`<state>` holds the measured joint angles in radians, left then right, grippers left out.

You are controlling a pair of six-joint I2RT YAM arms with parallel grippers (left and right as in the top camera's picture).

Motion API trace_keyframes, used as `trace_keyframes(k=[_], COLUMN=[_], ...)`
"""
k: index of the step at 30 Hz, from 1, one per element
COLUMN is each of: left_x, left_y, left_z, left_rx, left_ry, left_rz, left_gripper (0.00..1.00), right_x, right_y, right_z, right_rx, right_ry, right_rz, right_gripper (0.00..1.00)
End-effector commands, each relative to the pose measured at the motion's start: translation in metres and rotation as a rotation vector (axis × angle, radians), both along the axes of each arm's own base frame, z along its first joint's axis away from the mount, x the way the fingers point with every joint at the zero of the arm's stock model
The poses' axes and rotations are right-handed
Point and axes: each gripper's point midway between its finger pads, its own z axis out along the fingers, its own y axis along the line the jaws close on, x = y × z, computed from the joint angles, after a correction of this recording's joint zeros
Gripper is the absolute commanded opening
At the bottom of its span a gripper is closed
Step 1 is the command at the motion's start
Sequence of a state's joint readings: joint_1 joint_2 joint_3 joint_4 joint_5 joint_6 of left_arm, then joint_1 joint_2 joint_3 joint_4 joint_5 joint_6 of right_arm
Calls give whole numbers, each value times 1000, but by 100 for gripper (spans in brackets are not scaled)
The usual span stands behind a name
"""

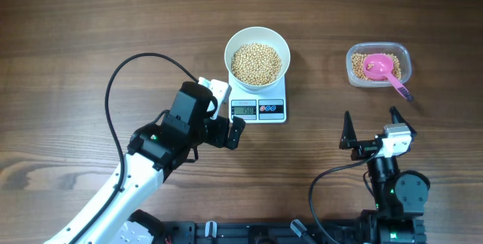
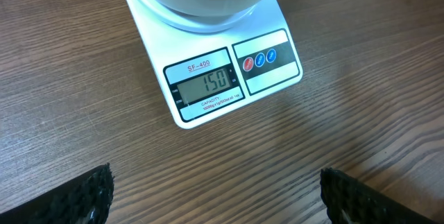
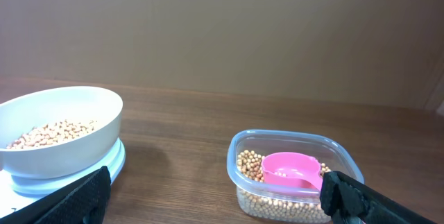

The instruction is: Scoop item into bowl and weigh 150g on scale

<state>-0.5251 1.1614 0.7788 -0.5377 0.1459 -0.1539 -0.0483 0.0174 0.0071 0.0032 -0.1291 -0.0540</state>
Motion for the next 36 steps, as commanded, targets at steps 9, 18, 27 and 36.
trace_keyframes(k=[9, 18, 27, 36], left_x=[3, 3, 3, 3], left_y=[-3, -3, -3, -3], left_z=[6, 6, 6, 6], left_rx=[1, 1, 1, 1], left_ry=[-21, -21, -21, -21], left_rz=[-12, -12, -12, -13], left_gripper=[100, 100, 100, 100], right_x=[0, 0, 0, 0], right_y=[-6, -6, -6, -6], right_z=[1, 2, 2, 2], right_rx=[0, 1, 1, 1], right_ry=[-8, -11, -11, -11], right_rz=[-39, -38, -38, -38], right_gripper=[100, 100, 100, 100])
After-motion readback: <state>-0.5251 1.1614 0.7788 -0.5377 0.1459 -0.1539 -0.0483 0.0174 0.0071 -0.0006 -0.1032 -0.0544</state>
